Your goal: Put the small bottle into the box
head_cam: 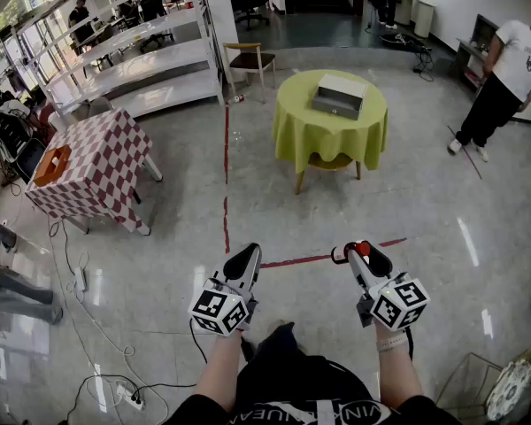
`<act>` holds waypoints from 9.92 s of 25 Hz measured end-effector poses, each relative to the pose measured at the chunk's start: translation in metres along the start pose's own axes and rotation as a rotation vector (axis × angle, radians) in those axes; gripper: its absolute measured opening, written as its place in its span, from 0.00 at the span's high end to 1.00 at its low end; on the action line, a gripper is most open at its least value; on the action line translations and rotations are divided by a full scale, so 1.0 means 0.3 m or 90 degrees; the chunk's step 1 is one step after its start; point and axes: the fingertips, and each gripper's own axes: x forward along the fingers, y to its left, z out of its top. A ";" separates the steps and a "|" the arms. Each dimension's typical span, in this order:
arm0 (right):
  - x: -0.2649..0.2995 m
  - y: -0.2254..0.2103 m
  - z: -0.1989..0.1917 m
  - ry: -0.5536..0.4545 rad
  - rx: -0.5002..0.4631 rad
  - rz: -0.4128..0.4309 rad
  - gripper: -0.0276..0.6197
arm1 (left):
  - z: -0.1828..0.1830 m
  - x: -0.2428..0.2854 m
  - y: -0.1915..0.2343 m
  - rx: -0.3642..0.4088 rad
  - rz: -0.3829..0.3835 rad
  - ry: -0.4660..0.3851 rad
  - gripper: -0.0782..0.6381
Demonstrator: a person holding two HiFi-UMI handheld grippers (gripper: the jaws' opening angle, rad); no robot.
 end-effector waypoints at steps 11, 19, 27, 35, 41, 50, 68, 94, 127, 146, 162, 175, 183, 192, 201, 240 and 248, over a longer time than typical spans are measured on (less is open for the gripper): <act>0.090 -0.098 0.016 0.001 -0.010 -0.027 0.73 | -0.013 0.152 0.049 0.018 -0.016 0.004 0.87; 0.219 -0.227 0.067 -0.010 0.010 -0.043 0.73 | 0.020 0.345 0.133 0.027 -0.030 -0.001 0.87; 0.398 -0.329 0.132 -0.013 0.027 -0.055 0.73 | 0.078 0.544 0.252 0.032 -0.052 0.002 0.87; 0.565 -0.412 0.193 -0.024 0.038 -0.074 0.73 | 0.121 0.699 0.382 0.032 -0.068 0.003 0.87; 0.643 -0.444 0.195 -0.028 0.056 -0.085 0.73 | 0.109 0.759 0.445 0.030 -0.077 0.016 0.87; 0.697 -0.488 0.187 -0.020 0.070 -0.093 0.73 | 0.092 0.799 0.489 0.022 -0.075 0.022 0.87; 0.971 -0.665 0.300 -0.027 0.061 -0.054 0.73 | 0.146 1.082 0.609 0.029 -0.060 0.014 0.87; 1.245 -1.010 0.395 -0.008 0.066 -0.021 0.73 | 0.146 1.522 0.693 0.027 -0.042 0.022 0.87; 1.536 -1.397 0.453 0.022 0.080 -0.065 0.73 | 0.035 2.073 0.818 -0.010 -0.107 0.077 0.87; 1.791 -1.573 0.477 0.038 0.098 -0.084 0.73 | -0.042 2.375 0.905 -0.008 -0.176 0.129 0.87; 1.942 -1.651 0.507 0.061 0.090 -0.051 0.73 | -0.103 2.435 0.933 -0.026 -0.154 0.159 0.87; 2.063 -1.682 0.434 0.133 0.032 -0.032 0.73 | -0.146 2.488 0.990 -0.040 -0.126 0.168 0.87; 2.095 -1.687 0.370 0.217 -0.049 -0.007 0.73 | -0.173 2.506 1.001 -0.055 -0.106 0.174 0.87; 2.138 -1.670 0.302 0.274 -0.116 0.023 0.73 | -0.214 2.513 1.026 -0.064 -0.093 0.183 0.87; 2.137 -1.649 0.254 0.297 -0.165 0.052 0.73 | -0.239 2.511 1.038 -0.070 -0.081 0.183 0.87; 2.079 -1.615 0.395 0.198 -0.128 0.036 0.73 | -0.177 2.477 1.012 -0.063 -0.085 0.161 0.87; 2.050 -1.623 0.462 0.170 -0.111 0.013 0.87 | -0.114 2.508 0.996 -0.050 -0.102 0.145 0.87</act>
